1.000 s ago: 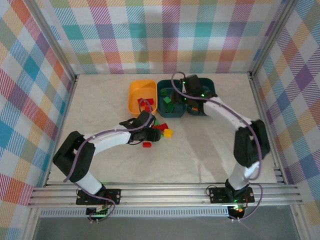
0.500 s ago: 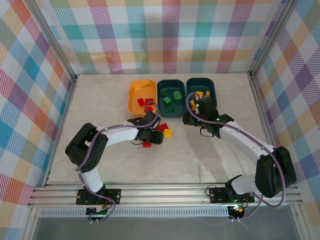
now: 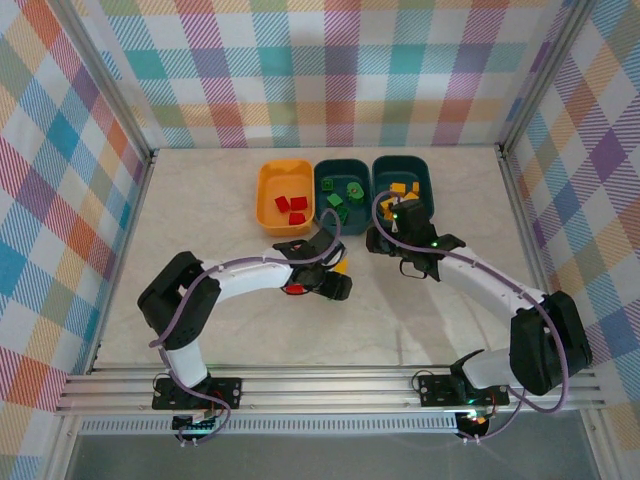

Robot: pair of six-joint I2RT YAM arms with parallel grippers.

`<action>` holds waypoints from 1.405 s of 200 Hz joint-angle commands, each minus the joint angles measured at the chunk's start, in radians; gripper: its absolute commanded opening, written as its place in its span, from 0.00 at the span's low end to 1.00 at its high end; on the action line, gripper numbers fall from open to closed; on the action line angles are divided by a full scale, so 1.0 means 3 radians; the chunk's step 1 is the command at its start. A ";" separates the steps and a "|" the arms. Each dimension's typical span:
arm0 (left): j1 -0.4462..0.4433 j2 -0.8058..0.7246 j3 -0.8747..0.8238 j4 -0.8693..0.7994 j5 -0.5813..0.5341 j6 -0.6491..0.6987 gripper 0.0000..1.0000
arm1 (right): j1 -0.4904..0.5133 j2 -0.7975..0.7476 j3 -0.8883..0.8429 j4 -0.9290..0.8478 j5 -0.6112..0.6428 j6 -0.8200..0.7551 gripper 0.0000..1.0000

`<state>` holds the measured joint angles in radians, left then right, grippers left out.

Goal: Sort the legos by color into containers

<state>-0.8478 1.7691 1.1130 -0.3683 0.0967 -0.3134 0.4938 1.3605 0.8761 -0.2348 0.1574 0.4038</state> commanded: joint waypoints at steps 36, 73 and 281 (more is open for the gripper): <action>-0.0047 0.0178 0.0186 -0.0285 -0.0071 0.0131 0.69 | 0.0006 -0.0030 -0.0086 0.0090 0.0063 0.0029 0.69; -0.0071 0.0214 0.0200 -0.0324 -0.0393 0.0275 0.69 | 0.0006 -0.0021 -0.0098 0.0102 0.0062 0.0023 0.69; -0.0574 0.0639 0.0509 -0.0536 -0.0433 0.0186 0.40 | 0.0000 -0.0190 -0.0184 0.0118 0.0226 0.0057 0.68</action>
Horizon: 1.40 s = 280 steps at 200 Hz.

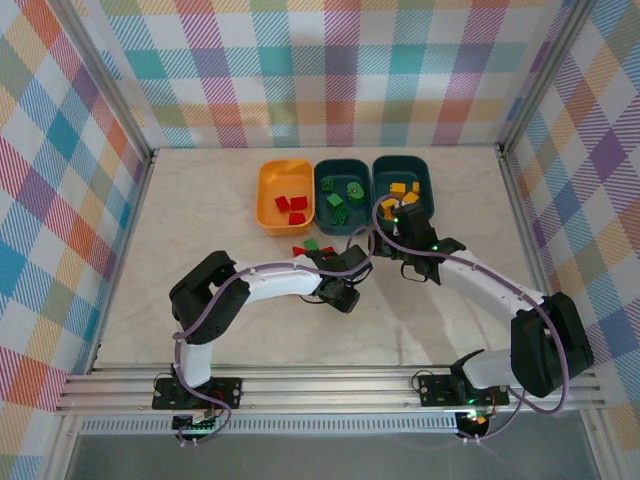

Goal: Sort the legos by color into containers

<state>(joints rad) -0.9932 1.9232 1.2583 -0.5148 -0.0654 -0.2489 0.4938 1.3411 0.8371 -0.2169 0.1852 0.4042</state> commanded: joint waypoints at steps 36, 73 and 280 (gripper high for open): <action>-0.0110 0.0042 0.0038 -0.0087 0.0034 -0.0014 0.38 | -0.0049 -0.0249 -0.0134 0.0061 0.0276 0.0157 0.68; -0.0110 -0.0117 0.0104 -0.0152 -0.0016 0.0031 0.37 | -0.0154 -0.0427 -0.0251 0.0088 0.0370 0.0271 0.68; 0.1209 0.2000 0.4286 -0.1034 0.0197 0.0178 0.65 | -0.0620 -0.0737 -0.0589 0.0324 -0.0067 0.0592 0.69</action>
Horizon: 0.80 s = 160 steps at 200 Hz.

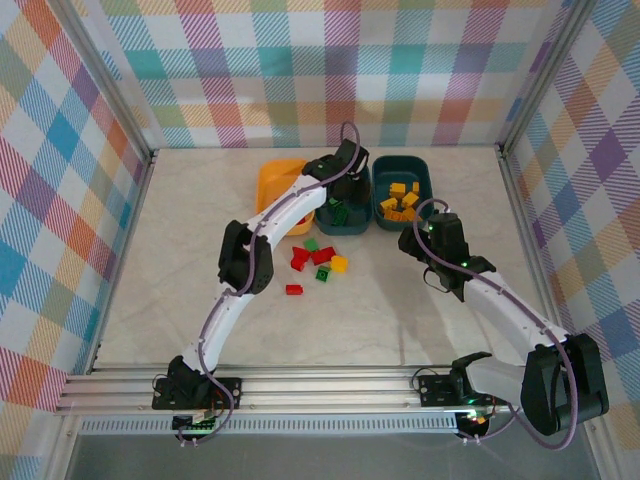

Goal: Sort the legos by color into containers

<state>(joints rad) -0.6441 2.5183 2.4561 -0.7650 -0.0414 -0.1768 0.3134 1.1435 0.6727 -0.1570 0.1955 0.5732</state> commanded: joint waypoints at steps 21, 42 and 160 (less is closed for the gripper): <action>0.0037 -0.0228 0.0217 -0.0149 0.0264 -0.0058 0.83 | -0.0017 -0.0089 -0.0044 0.0129 -0.0142 0.0016 0.69; -0.0005 -0.0767 -0.0407 0.0149 0.0260 -0.0080 0.86 | -0.0014 -0.0117 -0.0060 0.0153 -0.0152 0.0003 0.69; -0.0368 -0.2724 -0.4596 0.1568 0.0298 -0.0595 0.67 | 0.0021 0.0103 -0.0102 0.0371 -0.0399 0.0065 0.69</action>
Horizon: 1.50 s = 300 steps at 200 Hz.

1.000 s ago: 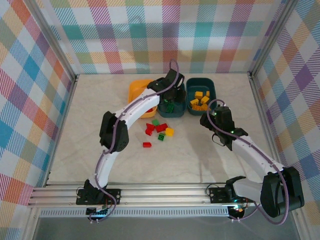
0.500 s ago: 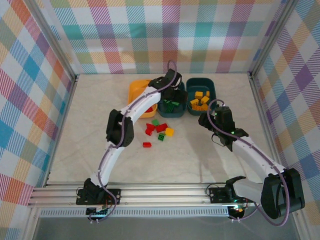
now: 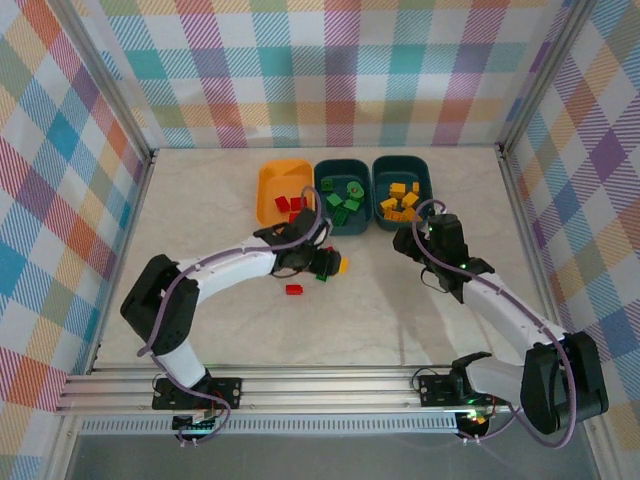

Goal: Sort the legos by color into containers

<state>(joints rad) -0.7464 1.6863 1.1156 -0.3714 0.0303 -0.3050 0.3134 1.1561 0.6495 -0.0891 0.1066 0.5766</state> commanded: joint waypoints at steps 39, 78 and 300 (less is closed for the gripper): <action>-0.0036 0.0329 -0.0163 0.0512 0.0132 -0.0200 0.66 | 0.0029 0.0086 -0.0022 0.0154 -0.0091 0.0041 0.69; -0.0039 0.0593 0.0016 0.0453 0.0063 -0.0131 0.63 | 0.0029 0.0116 -0.0008 0.0151 -0.0096 0.0030 0.69; 0.0431 0.1829 0.2946 -0.0549 -0.0391 0.0082 0.29 | 0.0033 0.0123 -0.0056 0.0220 -0.0081 0.0043 0.68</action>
<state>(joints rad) -0.6338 2.0941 1.8423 -0.4259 -0.0811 -0.2913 0.3153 1.2057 0.6487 -0.0448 0.0849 0.5877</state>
